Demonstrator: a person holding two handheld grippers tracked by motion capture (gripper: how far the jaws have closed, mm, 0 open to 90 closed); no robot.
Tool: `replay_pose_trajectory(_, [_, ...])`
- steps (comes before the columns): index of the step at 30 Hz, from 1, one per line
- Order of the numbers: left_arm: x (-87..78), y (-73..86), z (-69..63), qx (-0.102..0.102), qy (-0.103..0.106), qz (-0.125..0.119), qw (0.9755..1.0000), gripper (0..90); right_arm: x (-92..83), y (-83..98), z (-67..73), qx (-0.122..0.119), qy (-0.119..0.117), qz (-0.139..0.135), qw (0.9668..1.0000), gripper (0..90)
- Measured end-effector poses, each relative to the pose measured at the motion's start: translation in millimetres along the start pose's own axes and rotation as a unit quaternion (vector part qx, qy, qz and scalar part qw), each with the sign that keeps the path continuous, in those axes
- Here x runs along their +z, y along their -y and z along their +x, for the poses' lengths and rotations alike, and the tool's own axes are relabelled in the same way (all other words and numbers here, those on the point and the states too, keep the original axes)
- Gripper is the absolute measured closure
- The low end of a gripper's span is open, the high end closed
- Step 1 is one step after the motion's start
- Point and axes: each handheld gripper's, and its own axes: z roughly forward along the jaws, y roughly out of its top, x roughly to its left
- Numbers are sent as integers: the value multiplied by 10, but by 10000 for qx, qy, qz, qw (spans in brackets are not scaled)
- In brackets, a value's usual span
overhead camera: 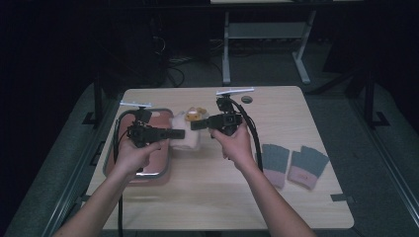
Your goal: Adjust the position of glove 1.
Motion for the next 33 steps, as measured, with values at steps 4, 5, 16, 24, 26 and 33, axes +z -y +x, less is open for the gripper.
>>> replay_pose_trajectory(4, [-74, -9, 30, -25, -13, -42, 10000, 677, 50, -44, 48, -34, -7, 17, 10000, 816])
replay_pose_trajectory(5, [-94, -10, 41, -19, -13, -45, 10000, 677, 69, -57, 62, -47, -24, 23, 10000, 817])
replay_pose_trajectory(16, [-382, -21, 149, -108, -92, -220, 9997, 677, 280, -210, 275, -240, -34, 130, 9996, 816])
replay_pose_trajectory(24, [-571, 3, 269, -138, -224, -269, 9993, 677, 502, -303, 381, -341, -86, 264, 9990, 816])
replay_pose_trajectory(26, [-605, 19, 299, -170, -259, -261, 9992, 677, 557, -313, 395, -330, -112, 318, 9989, 816])
replay_pose_trajectory(33, [-697, 70, 395, -278, -330, -227, 9988, 677, 736, -324, 415, -309, -168, 455, 9983, 815])
